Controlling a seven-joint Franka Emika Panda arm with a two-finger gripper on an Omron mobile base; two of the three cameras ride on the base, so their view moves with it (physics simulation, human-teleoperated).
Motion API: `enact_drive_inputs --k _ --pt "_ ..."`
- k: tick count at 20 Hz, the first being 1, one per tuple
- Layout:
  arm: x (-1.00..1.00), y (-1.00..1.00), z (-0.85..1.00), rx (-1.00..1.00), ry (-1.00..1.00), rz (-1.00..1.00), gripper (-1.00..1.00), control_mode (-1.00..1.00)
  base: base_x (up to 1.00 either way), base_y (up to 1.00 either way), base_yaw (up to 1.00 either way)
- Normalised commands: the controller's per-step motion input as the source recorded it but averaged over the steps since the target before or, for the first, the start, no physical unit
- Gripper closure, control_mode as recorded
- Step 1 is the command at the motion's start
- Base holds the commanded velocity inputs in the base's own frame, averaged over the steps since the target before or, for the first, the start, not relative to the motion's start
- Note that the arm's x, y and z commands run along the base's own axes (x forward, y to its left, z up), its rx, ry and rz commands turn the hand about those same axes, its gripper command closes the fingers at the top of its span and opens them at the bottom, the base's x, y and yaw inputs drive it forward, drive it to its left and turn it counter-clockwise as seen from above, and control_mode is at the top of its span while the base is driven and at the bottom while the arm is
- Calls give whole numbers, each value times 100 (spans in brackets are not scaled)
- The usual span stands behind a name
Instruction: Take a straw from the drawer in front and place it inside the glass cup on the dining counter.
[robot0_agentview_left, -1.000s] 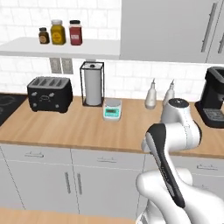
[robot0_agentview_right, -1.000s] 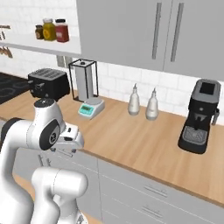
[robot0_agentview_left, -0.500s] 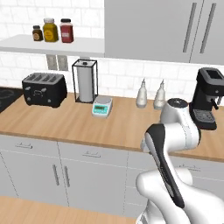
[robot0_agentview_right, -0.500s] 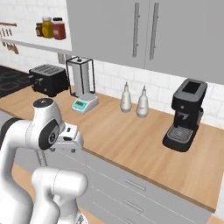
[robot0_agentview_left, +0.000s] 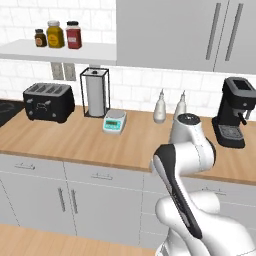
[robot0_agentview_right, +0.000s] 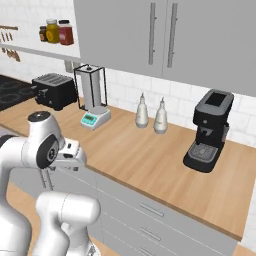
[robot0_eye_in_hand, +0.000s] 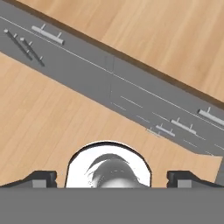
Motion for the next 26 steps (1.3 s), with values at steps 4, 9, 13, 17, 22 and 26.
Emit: enact_drive_inputs --k 4,9,13,17,22,26 --pt "49 100 -30 -25 0 0 -100 -100 0 0 0" --pt "45 100 -49 -35 -5 5 -100 -100 0 0 0" --pt "46 71 -43 -8 -22 3 -100 -100 0 0 0" --pt "45 47 -41 -9 -10 0 -100 -100 0 0 0" --pt "67 49 -23 -12 0 -2 -100 -100 0 0 0" --pt "46 53 0 -3 1 -12 -100 -100 0 0 0"
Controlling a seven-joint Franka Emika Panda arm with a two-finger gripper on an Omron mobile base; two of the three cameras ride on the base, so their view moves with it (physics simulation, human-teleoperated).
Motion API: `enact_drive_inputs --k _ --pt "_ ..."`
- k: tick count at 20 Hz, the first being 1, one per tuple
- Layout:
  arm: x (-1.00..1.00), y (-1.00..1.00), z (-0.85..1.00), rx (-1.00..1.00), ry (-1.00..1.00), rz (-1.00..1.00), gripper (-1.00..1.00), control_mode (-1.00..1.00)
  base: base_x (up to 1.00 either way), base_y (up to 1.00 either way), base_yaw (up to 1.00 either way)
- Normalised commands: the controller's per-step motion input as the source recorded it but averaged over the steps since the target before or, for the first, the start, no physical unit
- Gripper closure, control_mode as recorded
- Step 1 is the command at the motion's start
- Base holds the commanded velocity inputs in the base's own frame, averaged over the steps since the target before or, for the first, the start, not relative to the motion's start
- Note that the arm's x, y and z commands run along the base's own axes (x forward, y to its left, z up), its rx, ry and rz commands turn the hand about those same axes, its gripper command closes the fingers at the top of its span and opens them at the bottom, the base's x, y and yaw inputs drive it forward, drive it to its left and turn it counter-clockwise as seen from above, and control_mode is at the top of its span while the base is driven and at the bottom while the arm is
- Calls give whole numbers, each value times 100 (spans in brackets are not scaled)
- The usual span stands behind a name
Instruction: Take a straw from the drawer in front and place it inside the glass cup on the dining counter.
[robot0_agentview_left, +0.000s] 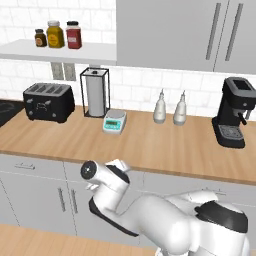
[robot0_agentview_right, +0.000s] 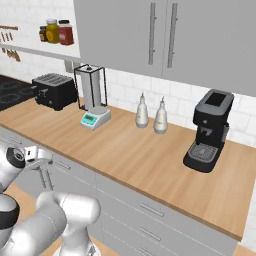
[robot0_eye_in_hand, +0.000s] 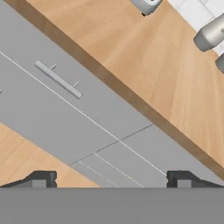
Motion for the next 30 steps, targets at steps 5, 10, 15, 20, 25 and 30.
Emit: enact_drive_inputs --k 5,10,15,20,25,30 --pt "27 35 -10 -10 6 -6 -100 -100 0 0 0" --pt "0 0 -52 -14 0 0 -100 -100 0 0 0" --pt "14 -11 -24 -3 0 0 -100 -100 0 0 0" --pt "29 -31 -17 0 -1 3 -100 -100 0 0 0" --pt "16 -37 -30 -3 0 11 -100 -100 0 0 0" --pt "14 3 -22 -14 0 5 -100 -100 0 0 0"
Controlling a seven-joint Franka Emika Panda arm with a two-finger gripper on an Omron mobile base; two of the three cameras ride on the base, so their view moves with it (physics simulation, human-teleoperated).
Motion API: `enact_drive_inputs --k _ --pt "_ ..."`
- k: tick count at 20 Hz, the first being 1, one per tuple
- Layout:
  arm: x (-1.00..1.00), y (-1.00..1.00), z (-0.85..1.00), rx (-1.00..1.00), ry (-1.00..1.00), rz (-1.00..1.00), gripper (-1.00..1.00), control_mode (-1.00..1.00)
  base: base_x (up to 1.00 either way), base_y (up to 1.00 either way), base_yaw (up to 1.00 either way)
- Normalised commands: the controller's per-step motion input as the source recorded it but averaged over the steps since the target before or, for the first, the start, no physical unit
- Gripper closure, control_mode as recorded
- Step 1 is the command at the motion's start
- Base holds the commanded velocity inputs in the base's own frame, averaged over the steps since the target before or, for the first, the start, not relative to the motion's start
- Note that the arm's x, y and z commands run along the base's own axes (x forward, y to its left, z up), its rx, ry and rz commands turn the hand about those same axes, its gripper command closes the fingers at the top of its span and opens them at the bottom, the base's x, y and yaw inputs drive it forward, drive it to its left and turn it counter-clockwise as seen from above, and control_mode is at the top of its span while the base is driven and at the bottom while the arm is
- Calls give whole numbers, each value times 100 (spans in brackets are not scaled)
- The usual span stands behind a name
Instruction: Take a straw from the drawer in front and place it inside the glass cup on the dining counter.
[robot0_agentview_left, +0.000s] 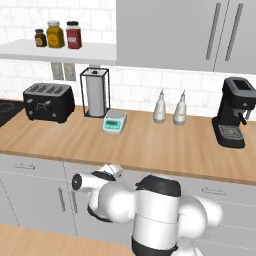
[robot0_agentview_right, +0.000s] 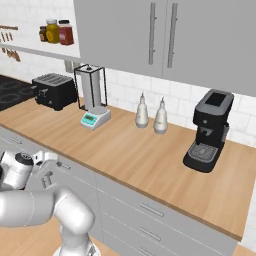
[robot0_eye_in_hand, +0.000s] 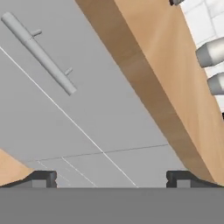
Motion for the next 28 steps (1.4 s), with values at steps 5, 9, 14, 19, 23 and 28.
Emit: enact_drive_inputs --k 5,9,14,19,23,28 --pt "31 19 -7 -20 0 6 -100 -100 0 0 0" --pt "35 37 -18 -22 0 5 -100 -100 0 0 0" --pt "32 27 -39 -21 0 5 -100 -100 0 0 0" --pt "41 0 -44 -17 8 13 -100 -100 0 0 0" --pt "30 0 -29 -14 10 18 -100 -100 0 0 0" --pt "35 0 -21 -7 1 16 -100 -100 0 0 0"
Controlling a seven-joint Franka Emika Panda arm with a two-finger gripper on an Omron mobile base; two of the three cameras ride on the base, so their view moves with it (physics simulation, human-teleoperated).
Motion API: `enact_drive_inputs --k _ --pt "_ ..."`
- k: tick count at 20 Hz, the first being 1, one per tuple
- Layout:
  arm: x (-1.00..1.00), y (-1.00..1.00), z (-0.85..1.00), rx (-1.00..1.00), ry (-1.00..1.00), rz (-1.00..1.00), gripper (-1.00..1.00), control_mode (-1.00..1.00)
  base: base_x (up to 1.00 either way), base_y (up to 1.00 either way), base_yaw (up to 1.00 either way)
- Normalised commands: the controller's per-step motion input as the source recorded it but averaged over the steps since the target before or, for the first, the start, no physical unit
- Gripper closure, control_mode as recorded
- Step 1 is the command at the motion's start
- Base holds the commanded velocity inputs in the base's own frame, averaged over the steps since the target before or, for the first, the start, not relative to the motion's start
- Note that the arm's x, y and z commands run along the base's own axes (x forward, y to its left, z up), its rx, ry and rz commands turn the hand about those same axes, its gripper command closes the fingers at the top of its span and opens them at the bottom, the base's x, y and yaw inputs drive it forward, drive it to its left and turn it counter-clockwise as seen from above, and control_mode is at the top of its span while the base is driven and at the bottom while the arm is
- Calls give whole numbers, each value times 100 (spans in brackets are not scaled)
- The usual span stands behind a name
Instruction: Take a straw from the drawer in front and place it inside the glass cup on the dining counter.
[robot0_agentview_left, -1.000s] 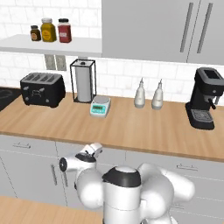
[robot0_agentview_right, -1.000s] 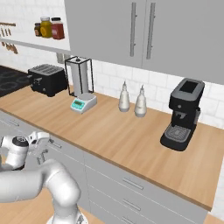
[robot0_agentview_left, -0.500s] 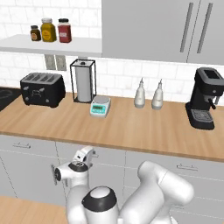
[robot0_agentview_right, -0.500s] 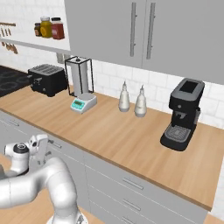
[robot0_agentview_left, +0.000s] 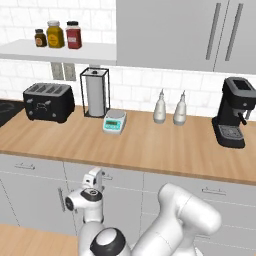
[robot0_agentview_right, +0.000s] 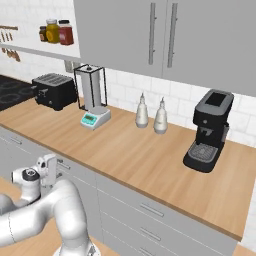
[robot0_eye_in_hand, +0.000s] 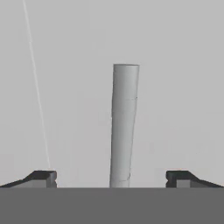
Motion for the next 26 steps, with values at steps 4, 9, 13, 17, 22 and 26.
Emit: enact_drive_inputs --k 4,9,13,17,22,26 --pt "38 0 -33 -4 0 15 -100 -100 0 0 0" --pt "50 0 -49 -1 0 15 -100 -100 0 0 0" --pt "64 1 -48 0 0 17 -100 -100 0 0 0" --pt "58 8 -48 0 0 17 -100 -100 0 0 0" --pt "41 2 -48 -1 10 13 100 -100 0 0 0" --pt "36 0 -49 0 8 15 100 -100 0 0 0"
